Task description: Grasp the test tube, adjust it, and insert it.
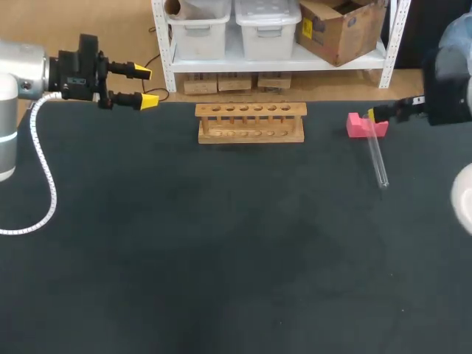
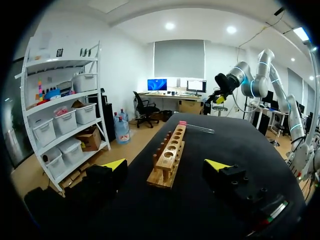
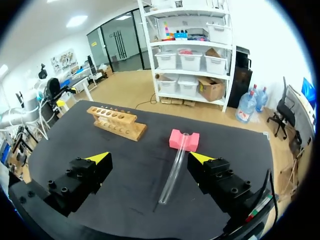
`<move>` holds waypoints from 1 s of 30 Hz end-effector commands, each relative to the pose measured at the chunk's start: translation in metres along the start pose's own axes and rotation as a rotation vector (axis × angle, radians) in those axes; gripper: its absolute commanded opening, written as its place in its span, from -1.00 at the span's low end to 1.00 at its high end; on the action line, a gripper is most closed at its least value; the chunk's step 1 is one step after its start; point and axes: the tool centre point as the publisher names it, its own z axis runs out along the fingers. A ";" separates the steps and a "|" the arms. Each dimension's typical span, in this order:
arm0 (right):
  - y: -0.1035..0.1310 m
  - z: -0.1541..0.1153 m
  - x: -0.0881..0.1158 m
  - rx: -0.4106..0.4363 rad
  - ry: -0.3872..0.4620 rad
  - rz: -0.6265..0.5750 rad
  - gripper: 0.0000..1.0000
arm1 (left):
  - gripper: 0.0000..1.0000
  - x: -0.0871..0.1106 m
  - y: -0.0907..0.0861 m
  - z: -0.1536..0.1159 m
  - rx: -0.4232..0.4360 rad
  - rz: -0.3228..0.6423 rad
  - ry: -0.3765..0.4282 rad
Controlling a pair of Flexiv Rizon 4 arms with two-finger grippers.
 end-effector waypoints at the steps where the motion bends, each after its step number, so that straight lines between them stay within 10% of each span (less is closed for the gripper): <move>1: -0.001 0.016 0.007 0.730 -0.096 0.063 1.00 | 1.00 0.001 -0.002 0.000 -0.005 0.002 -0.002; 30: -0.030 0.077 0.031 0.800 -0.154 0.100 1.00 | 1.00 0.001 -0.002 0.000 -0.005 0.002 -0.002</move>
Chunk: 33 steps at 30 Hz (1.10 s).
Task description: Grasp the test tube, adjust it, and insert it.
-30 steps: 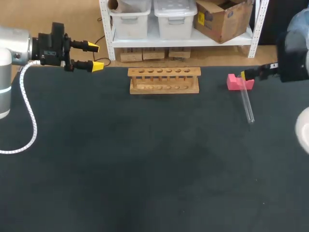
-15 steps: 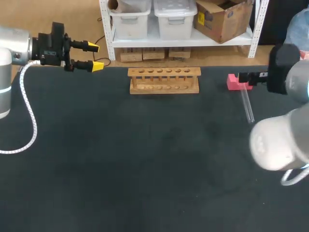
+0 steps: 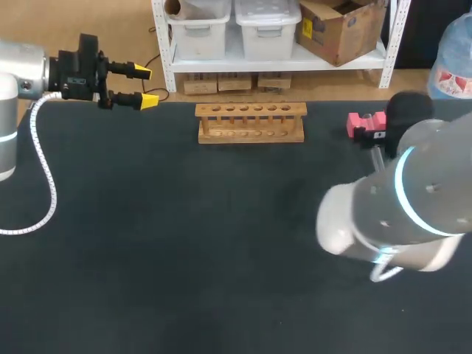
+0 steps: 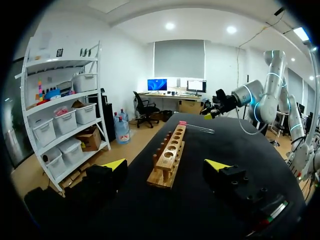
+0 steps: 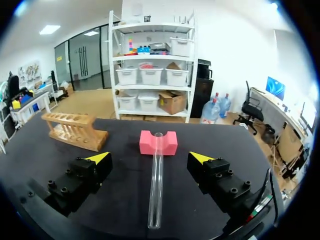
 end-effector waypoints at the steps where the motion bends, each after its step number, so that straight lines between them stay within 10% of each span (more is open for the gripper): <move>1: 0.003 0.007 0.000 0.412 0.021 -0.012 1.00 | 1.00 0.001 -0.002 0.000 -0.005 0.002 -0.002; 33: -0.001 0.042 0.032 0.059 0.146 0.094 1.00 | 1.00 0.001 -0.002 0.000 -0.005 0.002 -0.002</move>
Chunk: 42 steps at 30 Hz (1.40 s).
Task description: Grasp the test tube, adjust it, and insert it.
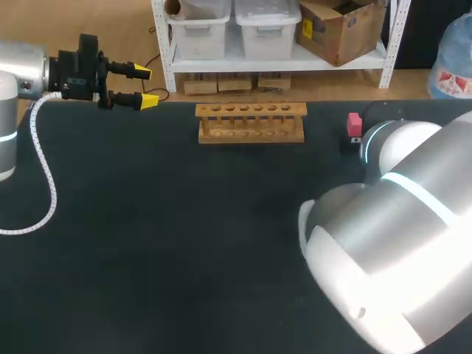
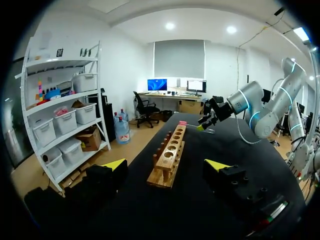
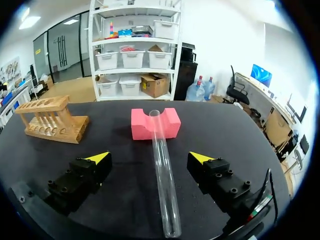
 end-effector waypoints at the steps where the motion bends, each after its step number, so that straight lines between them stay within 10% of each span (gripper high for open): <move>1: -0.008 -0.001 -0.001 -0.101 0.015 0.014 1.00 | 1.00 0.001 -0.002 0.000 -0.005 0.002 -0.002; 40: -0.005 0.012 0.012 -0.389 0.091 -0.095 1.00 | 1.00 0.001 -0.002 0.000 -0.005 0.002 -0.002; 42: -0.005 0.013 0.013 -0.391 0.093 -0.096 0.73 | 1.00 0.001 -0.002 0.000 -0.005 0.002 -0.002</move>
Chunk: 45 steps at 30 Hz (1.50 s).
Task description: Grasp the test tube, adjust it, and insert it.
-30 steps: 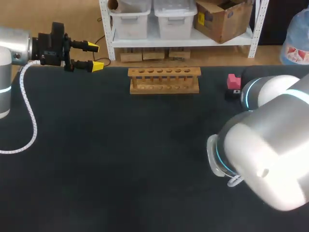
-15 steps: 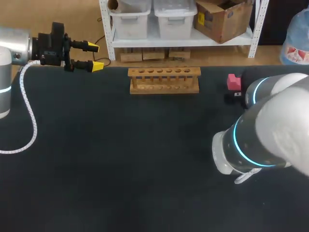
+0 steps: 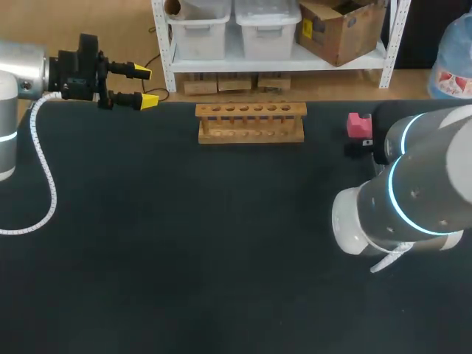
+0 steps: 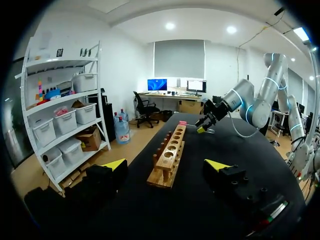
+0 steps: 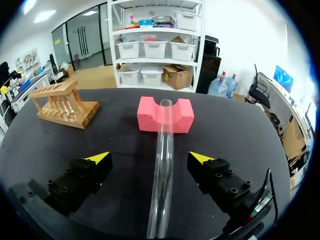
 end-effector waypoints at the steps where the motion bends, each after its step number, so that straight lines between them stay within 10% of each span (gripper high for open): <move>1: -0.003 -0.001 0.001 -0.195 0.005 0.003 0.55 | 1.00 0.001 -0.002 0.000 -0.005 0.002 -0.002; 18: -0.008 0.000 0.004 -0.182 0.016 -0.005 -0.07 | 1.00 0.001 -0.002 0.000 -0.005 0.002 -0.002; 34: -0.008 0.002 0.007 -0.159 0.026 -0.012 -0.18 | 1.00 0.001 -0.002 0.000 -0.005 0.002 -0.002; 45: -0.008 0.005 0.009 -0.123 0.037 -0.030 -0.80 | 1.00 0.001 -0.002 0.000 -0.005 0.002 -0.002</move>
